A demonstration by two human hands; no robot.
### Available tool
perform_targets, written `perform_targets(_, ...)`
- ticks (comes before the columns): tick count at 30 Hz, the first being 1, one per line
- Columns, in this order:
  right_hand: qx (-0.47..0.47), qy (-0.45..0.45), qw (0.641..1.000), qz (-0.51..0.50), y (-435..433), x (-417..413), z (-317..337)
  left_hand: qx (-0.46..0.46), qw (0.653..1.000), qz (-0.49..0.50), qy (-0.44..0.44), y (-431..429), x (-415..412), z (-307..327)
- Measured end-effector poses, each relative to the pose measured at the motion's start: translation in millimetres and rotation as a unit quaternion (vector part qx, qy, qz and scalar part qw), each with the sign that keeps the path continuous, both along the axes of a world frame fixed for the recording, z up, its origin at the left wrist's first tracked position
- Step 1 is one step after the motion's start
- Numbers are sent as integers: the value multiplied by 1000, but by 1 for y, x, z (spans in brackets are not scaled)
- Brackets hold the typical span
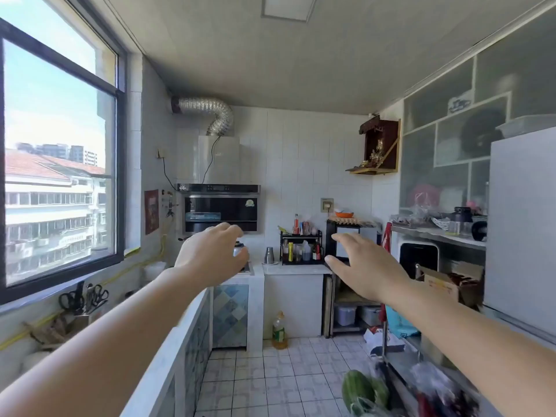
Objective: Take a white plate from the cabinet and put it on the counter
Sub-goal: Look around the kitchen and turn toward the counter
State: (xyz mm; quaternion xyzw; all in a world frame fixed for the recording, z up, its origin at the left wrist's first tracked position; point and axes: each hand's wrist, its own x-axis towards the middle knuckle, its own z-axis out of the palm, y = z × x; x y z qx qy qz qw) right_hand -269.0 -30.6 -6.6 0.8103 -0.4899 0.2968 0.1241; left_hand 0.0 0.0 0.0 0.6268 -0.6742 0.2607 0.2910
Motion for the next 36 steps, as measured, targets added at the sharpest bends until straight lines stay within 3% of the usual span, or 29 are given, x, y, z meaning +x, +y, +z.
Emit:
perform_targets(6, -17, -3, 1000, -6, -83, 36, 7, 53, 997, 55, 1, -87, 29, 9)
perform_targets(19, -22, 1, 1000, -13, -241, 78, -4, 47, 995, 84, -9, -237, 71, -3)
perform_targets(36, -28, 40, 999, -11, -504, 6, 3, 60, 991, 116, 3, -494, -3, -7)
